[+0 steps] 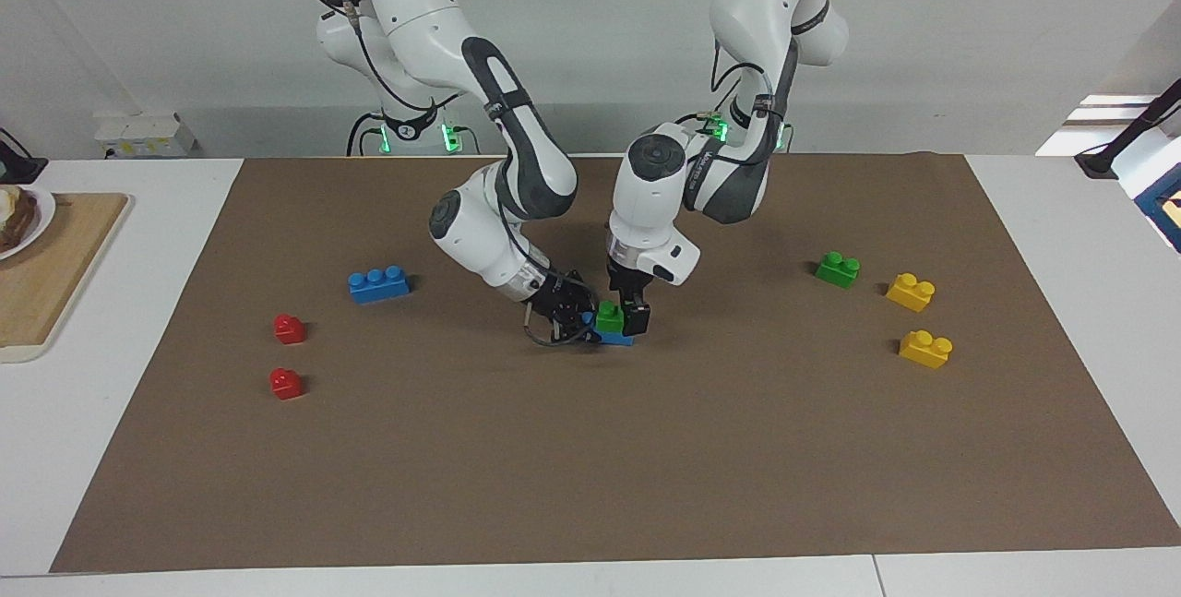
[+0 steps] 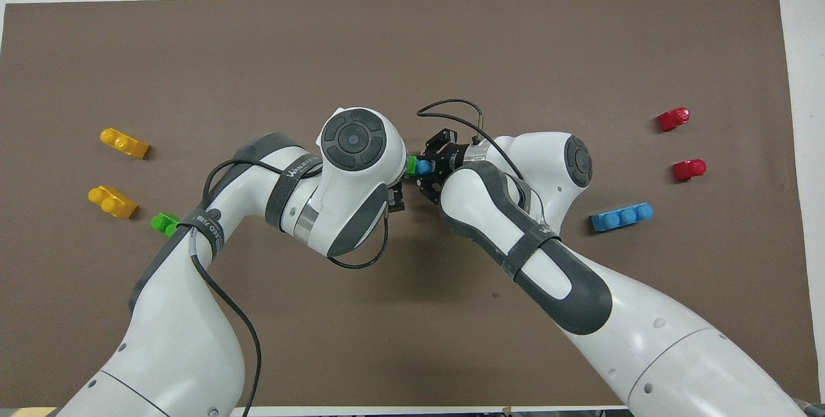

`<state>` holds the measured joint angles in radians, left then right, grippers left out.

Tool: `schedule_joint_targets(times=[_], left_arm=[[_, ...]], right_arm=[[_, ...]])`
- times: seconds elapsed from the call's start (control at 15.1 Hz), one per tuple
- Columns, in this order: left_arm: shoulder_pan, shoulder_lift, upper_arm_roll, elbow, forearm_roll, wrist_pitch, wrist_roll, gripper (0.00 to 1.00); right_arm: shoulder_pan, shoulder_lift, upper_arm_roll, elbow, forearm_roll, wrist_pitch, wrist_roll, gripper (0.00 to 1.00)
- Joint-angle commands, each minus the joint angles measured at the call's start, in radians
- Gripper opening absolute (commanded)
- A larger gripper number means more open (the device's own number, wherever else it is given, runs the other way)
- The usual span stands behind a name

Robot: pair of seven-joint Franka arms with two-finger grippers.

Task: Remove green block with left arm and hold with right
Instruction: 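Pull the blue brick off with the right gripper while the left gripper holds green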

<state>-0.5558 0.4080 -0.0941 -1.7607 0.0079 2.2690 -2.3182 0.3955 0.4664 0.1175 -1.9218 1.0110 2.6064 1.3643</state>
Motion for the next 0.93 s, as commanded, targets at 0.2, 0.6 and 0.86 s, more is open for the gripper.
schedule_joint_targets(times=[0.2,0.6,0.86], left_arm=[[-0.015,0.0,0.016,-0.008,0.072,0.024,-0.035,0.0],[-0.015,-0.003,0.014,-0.002,0.073,0.026,-0.041,0.0],[-0.004,-0.047,0.013,0.003,0.075,-0.002,-0.032,0.0]], right_arm=[[0.006,0.012,0.001,0.003,0.028,0.052,-0.019,0.0],[0.036,0.014,0.001,-0.002,0.027,0.092,-0.03,0.0],[0.04,0.014,0.001,-0.002,0.027,0.096,-0.031,0.0]])
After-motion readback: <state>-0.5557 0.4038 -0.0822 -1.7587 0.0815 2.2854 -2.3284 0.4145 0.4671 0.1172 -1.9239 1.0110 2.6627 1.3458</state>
